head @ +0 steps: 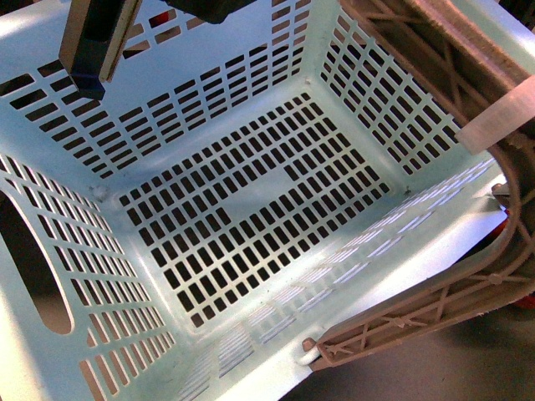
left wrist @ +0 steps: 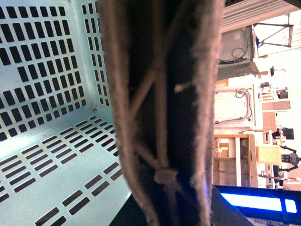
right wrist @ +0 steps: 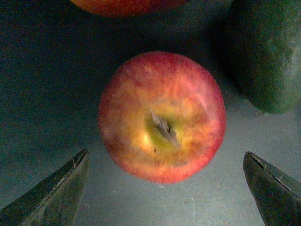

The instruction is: Pick apple with right arm and hold basket with left

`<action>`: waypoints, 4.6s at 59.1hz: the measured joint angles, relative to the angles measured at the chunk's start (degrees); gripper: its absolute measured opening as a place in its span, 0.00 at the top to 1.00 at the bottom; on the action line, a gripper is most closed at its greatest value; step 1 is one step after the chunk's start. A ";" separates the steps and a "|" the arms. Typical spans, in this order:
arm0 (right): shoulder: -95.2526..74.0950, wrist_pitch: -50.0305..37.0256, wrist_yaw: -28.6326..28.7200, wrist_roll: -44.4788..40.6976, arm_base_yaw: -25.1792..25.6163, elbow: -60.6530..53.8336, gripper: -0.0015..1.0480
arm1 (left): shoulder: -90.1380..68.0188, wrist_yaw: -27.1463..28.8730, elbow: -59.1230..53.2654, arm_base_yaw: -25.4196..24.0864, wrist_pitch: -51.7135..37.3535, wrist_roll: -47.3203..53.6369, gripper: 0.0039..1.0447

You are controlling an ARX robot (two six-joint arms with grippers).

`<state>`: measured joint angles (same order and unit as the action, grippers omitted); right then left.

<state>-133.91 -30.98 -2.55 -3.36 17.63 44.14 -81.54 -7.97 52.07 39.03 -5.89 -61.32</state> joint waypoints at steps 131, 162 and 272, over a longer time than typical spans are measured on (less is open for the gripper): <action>67.95 20.85 -0.42 22.05 -42.01 -9.40 0.29 | 0.00 0.07 0.00 0.00 0.00 0.00 0.94; 80.83 24.04 -15.56 22.40 -33.24 -14.36 0.09 | -0.15 0.68 -0.02 0.02 0.13 0.24 0.94; 122.03 19.04 2.40 3.65 -17.81 -43.10 0.98 | -0.15 0.04 -0.02 0.04 0.13 0.00 0.94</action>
<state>-11.88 -11.94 -0.14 0.30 -0.19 1.04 -81.69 -7.92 52.05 39.07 -5.76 -61.32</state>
